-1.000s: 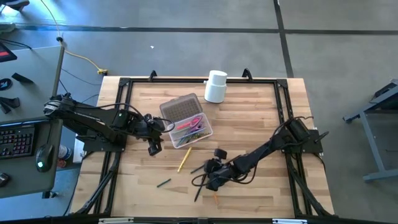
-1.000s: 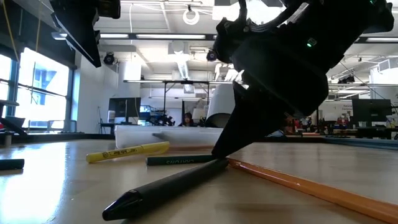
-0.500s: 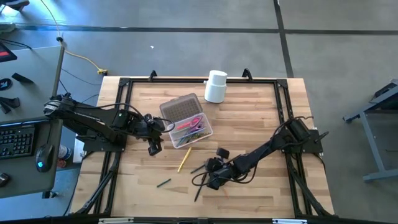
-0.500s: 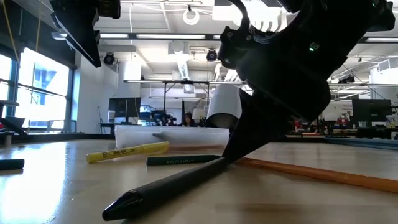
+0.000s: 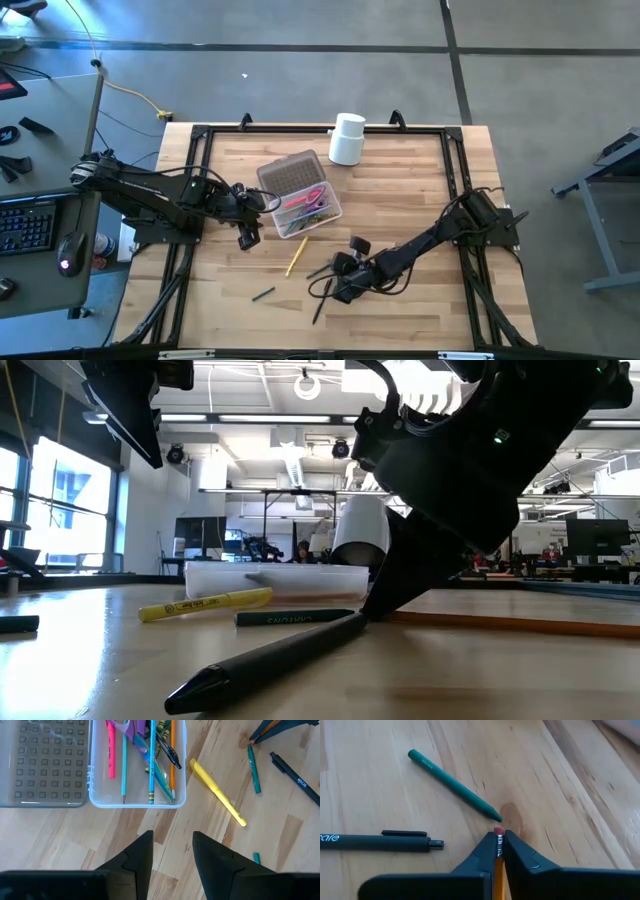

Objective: Pick & place school supplies into a supply box
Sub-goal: Put the yellow pencil into the black supply box

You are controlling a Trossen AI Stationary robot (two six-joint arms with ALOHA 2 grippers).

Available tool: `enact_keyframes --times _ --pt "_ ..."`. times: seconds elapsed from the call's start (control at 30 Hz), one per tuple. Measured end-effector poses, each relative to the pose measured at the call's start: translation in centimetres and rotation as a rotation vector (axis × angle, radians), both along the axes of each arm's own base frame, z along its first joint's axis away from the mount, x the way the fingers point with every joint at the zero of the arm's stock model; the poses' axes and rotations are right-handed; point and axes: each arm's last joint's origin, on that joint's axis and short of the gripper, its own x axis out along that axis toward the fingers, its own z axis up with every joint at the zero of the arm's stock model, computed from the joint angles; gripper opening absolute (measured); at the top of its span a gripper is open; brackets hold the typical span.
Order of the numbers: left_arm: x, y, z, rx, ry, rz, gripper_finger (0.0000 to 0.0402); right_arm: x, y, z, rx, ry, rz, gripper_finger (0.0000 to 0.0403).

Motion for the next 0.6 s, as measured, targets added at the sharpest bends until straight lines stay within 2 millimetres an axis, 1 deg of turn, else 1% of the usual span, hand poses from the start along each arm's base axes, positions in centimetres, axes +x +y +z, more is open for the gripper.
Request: enact_keyframes --times 0.1,0.2,0.3,0.37,0.43,0.5,0.6 --pt "0.0 0.0 0.0 0.0 0.0 0.0 0.0172 0.2 0.1 0.5 -0.012 -0.038 0.017 0.0005" --pt "0.0 0.0 0.0 0.001 0.0 0.001 0.0172 0.2 0.0 1.4 -0.029 -0.052 0.055 0.0006" --pt "0.0 0.0 0.0 0.005 -0.001 0.003 0.0172 0.4 -0.8 3.0 -0.036 -0.076 0.079 0.0005" --pt "0.0 0.0 0.0 0.006 -0.002 0.003 0.0172 1.0 -1.7 4.4 -0.049 -0.125 0.074 0.0003" --pt "0.0 0.0 0.0 0.006 -0.003 0.003 0.0172 1.5 -2.9 5.3 -0.091 -0.156 0.091 0.0004" --pt "0.0 0.0 0.0 0.0 -0.001 0.0 0.0172 2.5 -4.1 6.1 -0.141 -0.204 0.151 0.0005" --pt "0.0 -0.1 0.0 -0.02 0.004 -0.011 0.0172 4.1 -6.2 7.6 -0.271 -0.271 0.292 0.0003"
